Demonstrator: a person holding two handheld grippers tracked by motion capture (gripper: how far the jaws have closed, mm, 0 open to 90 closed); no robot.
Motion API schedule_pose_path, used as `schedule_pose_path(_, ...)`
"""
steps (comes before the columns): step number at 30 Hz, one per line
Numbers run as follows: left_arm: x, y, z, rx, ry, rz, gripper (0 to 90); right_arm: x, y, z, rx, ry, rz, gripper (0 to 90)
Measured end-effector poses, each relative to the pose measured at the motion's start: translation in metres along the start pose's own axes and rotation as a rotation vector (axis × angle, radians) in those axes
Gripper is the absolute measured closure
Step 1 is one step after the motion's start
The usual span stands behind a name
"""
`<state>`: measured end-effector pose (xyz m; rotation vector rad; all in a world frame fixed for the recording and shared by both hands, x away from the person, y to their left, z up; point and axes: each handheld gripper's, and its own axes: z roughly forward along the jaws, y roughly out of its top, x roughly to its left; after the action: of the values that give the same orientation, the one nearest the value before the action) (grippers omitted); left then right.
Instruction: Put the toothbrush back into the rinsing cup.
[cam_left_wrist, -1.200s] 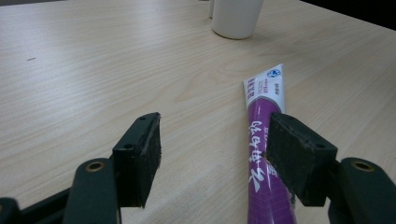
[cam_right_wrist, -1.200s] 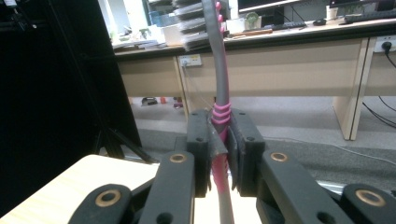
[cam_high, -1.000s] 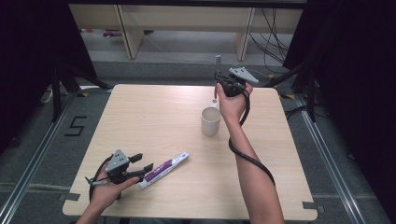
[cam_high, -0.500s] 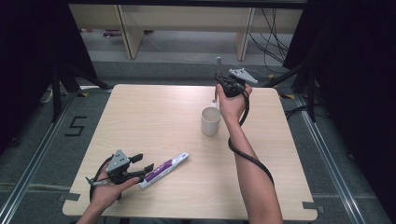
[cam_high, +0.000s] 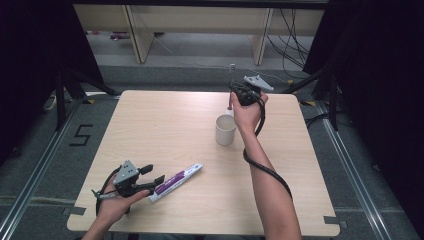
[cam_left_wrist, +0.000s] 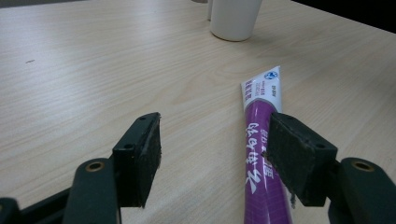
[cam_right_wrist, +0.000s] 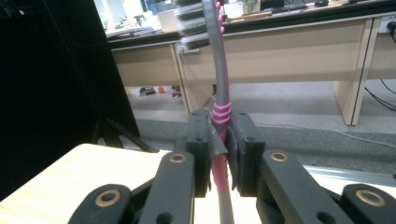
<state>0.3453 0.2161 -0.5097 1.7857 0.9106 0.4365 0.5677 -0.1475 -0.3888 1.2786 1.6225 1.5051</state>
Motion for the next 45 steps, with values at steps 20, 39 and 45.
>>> schedule_pose_path(20,0.0,0.0,0.0,0.004,0.0,0.001,35.0,-0.005,-0.02,0.004,0.047,-0.007,-0.002,80.0)
schedule_pose_path(39,0.0,0.0,0.001,0.009,0.004,0.006,34.9,-0.009,-0.032,0.003,0.117,-0.027,0.001,79.6)
schedule_pose_path(45,-0.001,0.0,0.001,0.012,0.004,0.008,35.0,-0.011,-0.034,0.004,0.137,-0.017,-0.036,79.6)
